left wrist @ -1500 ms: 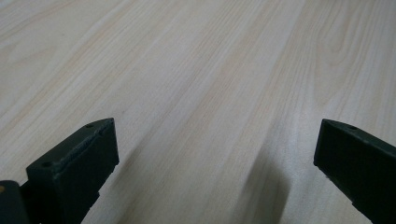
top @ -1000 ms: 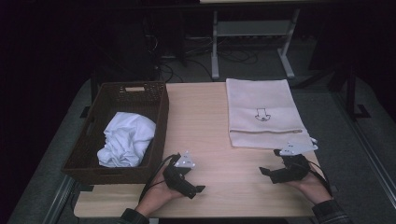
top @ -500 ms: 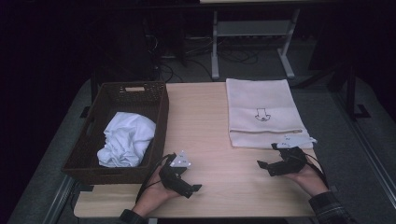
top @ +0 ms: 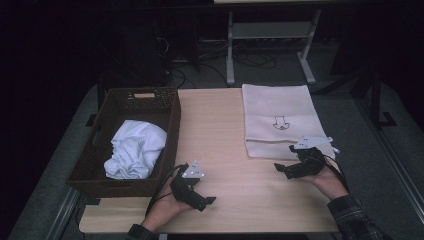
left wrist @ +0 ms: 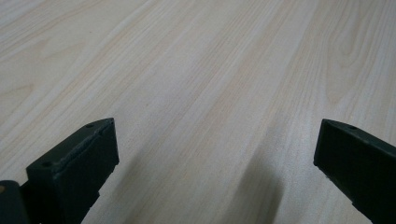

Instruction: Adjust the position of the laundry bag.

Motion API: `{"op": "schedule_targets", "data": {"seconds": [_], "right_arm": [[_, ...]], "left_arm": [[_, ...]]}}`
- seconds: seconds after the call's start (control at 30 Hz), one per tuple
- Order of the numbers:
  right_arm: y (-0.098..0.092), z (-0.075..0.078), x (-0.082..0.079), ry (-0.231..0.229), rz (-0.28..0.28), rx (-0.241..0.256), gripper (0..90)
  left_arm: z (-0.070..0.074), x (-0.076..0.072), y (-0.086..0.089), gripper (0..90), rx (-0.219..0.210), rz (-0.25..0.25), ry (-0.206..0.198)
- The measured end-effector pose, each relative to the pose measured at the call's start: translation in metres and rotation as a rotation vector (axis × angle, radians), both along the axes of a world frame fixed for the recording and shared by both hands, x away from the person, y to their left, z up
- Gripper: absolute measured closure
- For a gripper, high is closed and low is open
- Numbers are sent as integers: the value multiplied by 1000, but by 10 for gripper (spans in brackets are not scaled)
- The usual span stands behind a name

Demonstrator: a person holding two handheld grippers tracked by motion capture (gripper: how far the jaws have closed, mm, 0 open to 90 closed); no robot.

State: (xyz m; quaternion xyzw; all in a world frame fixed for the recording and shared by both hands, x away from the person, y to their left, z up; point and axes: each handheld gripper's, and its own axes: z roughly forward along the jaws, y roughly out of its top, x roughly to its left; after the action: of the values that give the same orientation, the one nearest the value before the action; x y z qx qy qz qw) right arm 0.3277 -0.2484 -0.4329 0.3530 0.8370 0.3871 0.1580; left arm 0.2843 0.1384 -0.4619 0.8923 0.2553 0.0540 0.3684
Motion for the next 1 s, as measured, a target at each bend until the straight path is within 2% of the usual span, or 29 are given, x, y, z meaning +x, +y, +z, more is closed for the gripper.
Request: {"op": "schedule_targets", "data": {"seconds": [0.1, 0.67, 0.8, 1.0], "right_arm": [[-1, 0, 4, 2, -6, 10, 101], [2, 4, 30, 32, -2, -10, 124], [0, 5, 35, 24, -13, 5, 131], [1, 8, 44, 21, -17, -1, 131]], "left_arm": [[0, 0, 0, 0, -3, 1, -1], [0, -1, 0, 0, -3, 2, -2], [0, 0, 0, 0, -5, 2, -1], [0, 0, 0, 0, -9, 7, 2]]}}
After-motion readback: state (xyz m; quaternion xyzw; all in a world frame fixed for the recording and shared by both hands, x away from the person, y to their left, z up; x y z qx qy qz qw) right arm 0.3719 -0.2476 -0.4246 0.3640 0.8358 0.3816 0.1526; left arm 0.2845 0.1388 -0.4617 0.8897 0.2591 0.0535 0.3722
